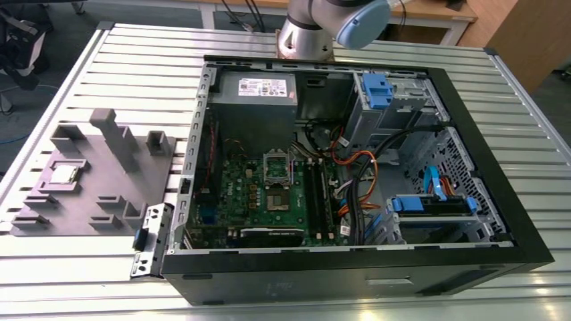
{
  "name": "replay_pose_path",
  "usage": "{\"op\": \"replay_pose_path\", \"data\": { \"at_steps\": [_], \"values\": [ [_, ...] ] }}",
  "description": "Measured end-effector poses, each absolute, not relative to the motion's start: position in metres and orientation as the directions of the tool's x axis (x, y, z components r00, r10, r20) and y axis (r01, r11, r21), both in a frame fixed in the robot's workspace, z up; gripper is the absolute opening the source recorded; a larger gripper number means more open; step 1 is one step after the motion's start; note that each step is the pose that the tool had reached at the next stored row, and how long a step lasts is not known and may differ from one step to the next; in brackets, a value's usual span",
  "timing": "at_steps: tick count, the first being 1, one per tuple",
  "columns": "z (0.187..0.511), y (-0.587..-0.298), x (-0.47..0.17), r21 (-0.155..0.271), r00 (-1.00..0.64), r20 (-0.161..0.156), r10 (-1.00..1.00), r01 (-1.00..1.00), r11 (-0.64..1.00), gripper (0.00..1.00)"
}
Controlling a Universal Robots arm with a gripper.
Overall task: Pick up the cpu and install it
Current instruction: 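Reach for the cpu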
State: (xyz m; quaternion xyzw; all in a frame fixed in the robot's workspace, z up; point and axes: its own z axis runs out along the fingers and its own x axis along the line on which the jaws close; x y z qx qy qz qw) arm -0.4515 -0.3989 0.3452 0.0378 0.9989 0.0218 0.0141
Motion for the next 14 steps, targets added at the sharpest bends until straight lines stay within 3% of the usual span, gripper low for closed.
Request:
{"op": "replay_pose_path", "data": {
  "at_steps": [14],
  "values": [
    [0.3406, -0.3989, -0.4592, 0.044, -0.997, -0.027, 0.076, 0.075, 0.996, 0.11]
  ]
}}
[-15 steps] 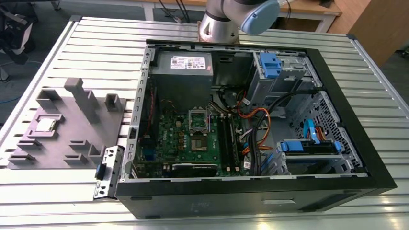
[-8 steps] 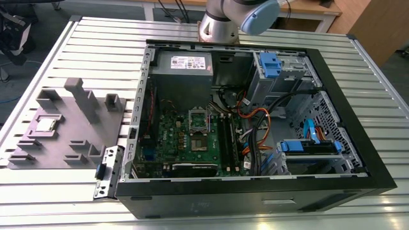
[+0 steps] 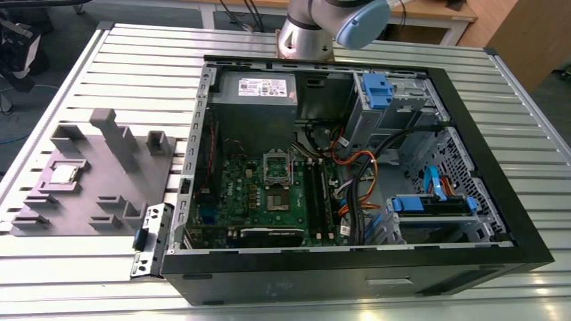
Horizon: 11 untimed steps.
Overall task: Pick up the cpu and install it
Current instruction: 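Reach for the cpu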
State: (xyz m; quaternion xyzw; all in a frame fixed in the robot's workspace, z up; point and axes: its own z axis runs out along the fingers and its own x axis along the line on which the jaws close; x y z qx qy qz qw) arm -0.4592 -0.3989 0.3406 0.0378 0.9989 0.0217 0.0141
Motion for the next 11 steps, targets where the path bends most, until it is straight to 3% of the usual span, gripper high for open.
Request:
{"op": "replay_pose_path", "data": {
  "at_steps": [11],
  "values": [
    [0.3371, -0.3989, -0.4652, 0.045, -0.997, -0.027, 0.076, 0.075, 0.996, 0.11]
  ]
}}
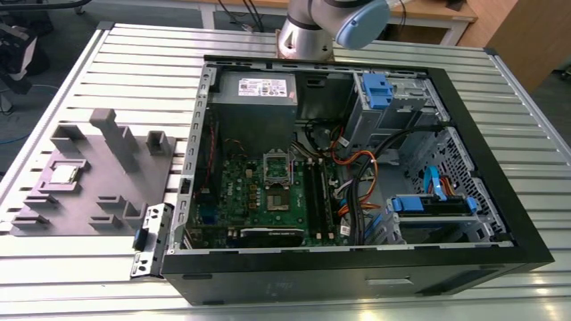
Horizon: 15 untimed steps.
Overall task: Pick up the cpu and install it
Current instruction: 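Reach for the cpu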
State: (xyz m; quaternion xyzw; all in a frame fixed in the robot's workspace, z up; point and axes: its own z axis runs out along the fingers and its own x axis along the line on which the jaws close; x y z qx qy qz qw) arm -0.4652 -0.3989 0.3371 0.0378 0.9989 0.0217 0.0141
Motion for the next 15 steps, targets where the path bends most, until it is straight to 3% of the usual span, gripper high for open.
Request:
{"op": "replay_pose_path", "data": {
  "at_steps": [15],
  "values": [
    [0.3322, -0.3990, -0.4735, 0.044, -0.997, -0.027, 0.076, 0.075, 0.996, 0.11]
  ]
}}
